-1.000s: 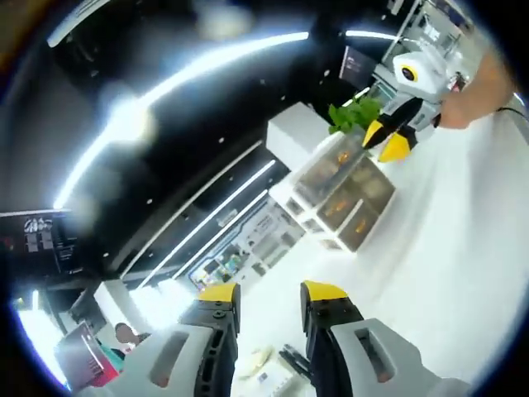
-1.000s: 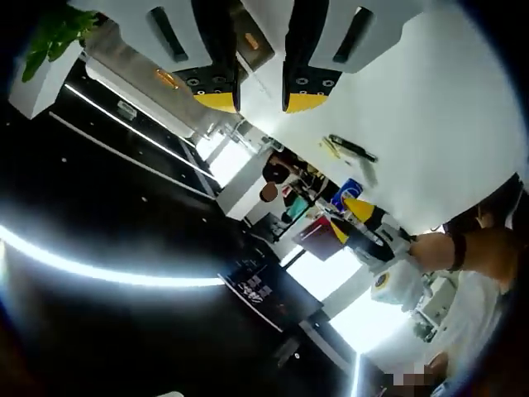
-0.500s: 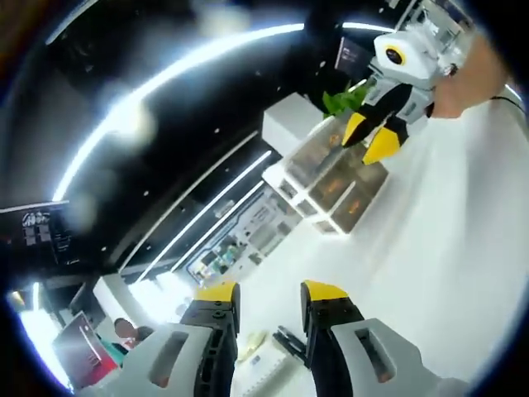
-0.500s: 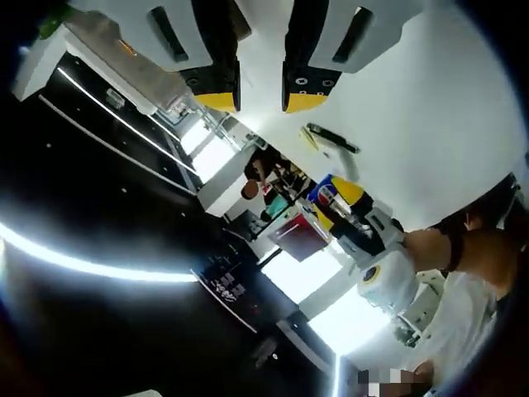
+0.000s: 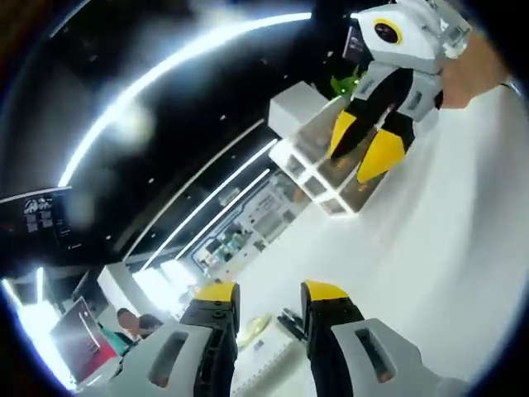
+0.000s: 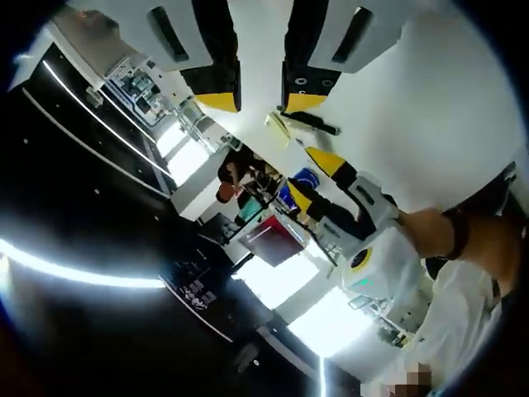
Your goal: Pick up the scattered pens and sticky notes one by one and arrange them into an orderly layout on the desk, lining the pens up parallel to each other and squaring the sticky note stack until the whole desk area is clear and organized
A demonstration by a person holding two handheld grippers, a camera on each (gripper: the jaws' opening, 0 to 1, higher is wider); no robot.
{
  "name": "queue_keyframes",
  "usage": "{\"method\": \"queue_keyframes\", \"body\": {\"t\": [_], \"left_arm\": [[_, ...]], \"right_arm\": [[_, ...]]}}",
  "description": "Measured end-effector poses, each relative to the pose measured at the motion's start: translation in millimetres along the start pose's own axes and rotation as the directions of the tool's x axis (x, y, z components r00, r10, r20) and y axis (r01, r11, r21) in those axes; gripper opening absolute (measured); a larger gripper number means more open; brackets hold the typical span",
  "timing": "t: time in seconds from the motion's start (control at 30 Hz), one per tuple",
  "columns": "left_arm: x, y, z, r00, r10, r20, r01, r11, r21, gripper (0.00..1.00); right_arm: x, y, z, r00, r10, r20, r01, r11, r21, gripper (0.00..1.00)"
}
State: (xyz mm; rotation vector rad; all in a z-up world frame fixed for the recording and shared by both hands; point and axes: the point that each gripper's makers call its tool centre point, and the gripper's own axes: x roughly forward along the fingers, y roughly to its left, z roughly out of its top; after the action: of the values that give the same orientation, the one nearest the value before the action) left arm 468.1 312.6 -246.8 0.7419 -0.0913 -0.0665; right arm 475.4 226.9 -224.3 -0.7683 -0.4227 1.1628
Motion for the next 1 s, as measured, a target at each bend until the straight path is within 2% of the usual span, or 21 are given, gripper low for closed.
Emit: {"method": "queue_keyframes", "body": {"t": [0.13,0.27,0.4,0.43,0.53,0.6,0.7,0.8,1.0], "left_arm": [[-3,7.3,1.6,0.998,0.047,0.038,-0.047,0.999,-0.001,0.3],[-1,9.9,-2.6,0.998,0.058,0.021,-0.058,0.998,0.002,0.3],[2,8.6,-13.1,0.998,0.057,-0.03,-0.055,0.998,0.042,0.3],[2,8.1,-14.8,0.998,0.053,-0.036,-0.051,0.998,0.041,0.3],[3,8.1,-16.3,0.998,0.048,-0.041,-0.047,0.998,0.035,0.3],[3,9.2,-24.1,0.996,0.049,-0.07,-0.047,0.999,0.022,0.3],[1,17.6,-31.4,0.994,0.066,-0.086,-0.067,0.998,-0.008,0.3],[1,17.2,-30.9,0.996,0.056,-0.068,-0.059,0.997,-0.041,0.3],[2,13.8,-32.9,0.996,0.043,-0.079,-0.046,0.998,-0.037,0.3]], "right_arm": [[21,7,-8.4,0.998,0.038,-0.053,-0.037,0.999,0.013,0.21],[40,7,-11.0,0.996,0.049,-0.072,-0.043,0.996,0.082,0.21],[61,15,-15.1,0.991,0.076,-0.106,-0.063,0.991,0.118,0.21],[67,20,-19.3,0.987,0.094,-0.131,-0.077,0.989,0.129,0.21],[70,21,-20.2,0.986,0.095,-0.136,-0.077,0.988,0.134,0.21],[89,28,-30.2,0.977,0.114,-0.182,-0.083,0.982,0.168,0.21],[102,35,-36.0,0.969,0.141,-0.205,-0.096,0.972,0.215,0.21],[113,41,-38.8,0.963,0.161,-0.217,-0.111,0.968,0.226,0.21],[127,48,-42.3,0.953,0.19,-0.236,-0.12,0.952,0.282,0.21]]}}
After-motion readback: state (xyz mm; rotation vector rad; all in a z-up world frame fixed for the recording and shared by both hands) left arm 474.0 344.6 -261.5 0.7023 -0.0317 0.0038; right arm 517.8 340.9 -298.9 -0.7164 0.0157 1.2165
